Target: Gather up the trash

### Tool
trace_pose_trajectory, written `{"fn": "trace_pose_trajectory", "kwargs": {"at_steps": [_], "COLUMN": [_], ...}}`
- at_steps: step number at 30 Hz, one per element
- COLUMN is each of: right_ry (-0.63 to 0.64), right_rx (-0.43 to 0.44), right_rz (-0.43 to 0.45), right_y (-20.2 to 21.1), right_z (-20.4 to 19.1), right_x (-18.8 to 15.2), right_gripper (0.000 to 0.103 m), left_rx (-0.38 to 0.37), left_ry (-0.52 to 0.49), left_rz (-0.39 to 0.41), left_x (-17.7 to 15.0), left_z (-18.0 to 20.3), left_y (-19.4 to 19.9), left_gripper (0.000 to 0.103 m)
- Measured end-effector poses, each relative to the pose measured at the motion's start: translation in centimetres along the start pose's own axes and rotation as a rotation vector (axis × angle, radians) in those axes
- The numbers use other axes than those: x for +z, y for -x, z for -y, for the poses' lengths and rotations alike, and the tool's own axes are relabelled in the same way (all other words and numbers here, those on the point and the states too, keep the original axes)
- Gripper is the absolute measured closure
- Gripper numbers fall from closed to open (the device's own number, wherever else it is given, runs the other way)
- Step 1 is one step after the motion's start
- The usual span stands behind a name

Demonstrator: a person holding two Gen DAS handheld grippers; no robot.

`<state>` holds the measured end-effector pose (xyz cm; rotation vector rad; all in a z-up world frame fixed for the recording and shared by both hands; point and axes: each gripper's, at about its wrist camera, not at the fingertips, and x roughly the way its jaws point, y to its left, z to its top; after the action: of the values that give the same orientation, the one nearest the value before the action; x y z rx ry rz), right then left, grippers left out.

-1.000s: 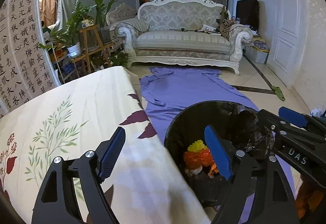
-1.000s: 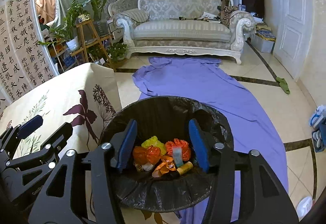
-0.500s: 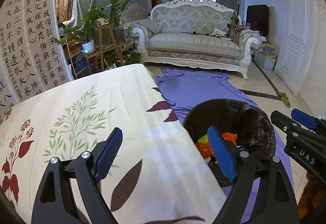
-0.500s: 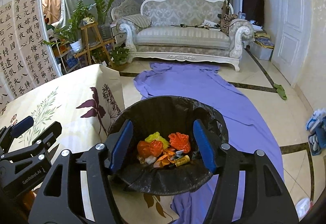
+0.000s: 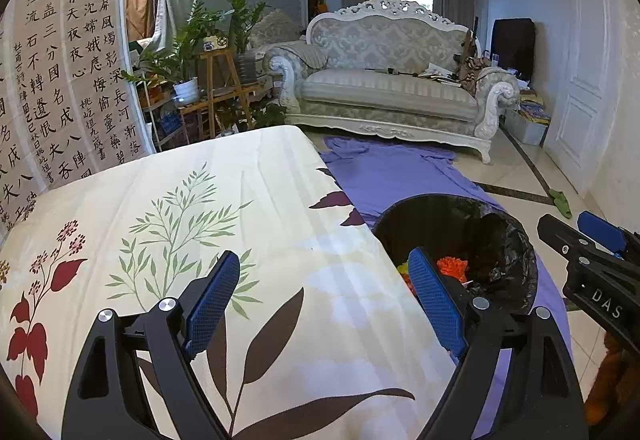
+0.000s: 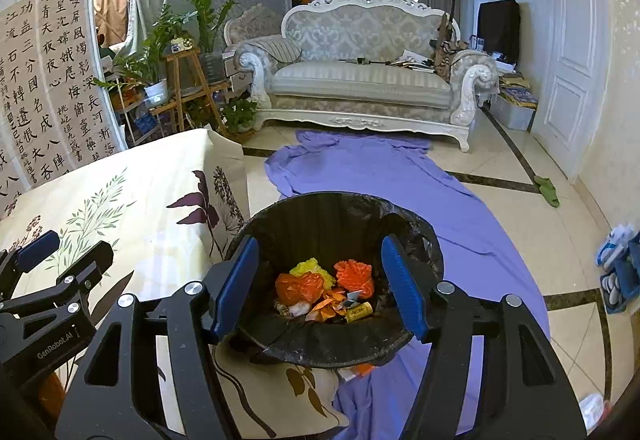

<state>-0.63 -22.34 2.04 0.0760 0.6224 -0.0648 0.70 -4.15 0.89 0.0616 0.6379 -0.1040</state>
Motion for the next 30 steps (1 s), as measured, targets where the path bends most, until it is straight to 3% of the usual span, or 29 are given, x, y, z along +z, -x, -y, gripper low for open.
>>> {"fn": "trace_pose_trajectory", "kwargs": {"at_steps": [30], "right_ry": [0.003], "right_rx": [-0.002], "right_rz": [0.01], "right_y": [0.58], "right_z": [-0.27], "right_x": [0.12], "right_gripper": [0.04], "left_rx": [-0.007], "left_ry": [0.01], "left_rz": [0.006], "left_x": [-0.03], "left_z": [-0.25], "left_y": [0.6], "left_gripper": [0.02]}}
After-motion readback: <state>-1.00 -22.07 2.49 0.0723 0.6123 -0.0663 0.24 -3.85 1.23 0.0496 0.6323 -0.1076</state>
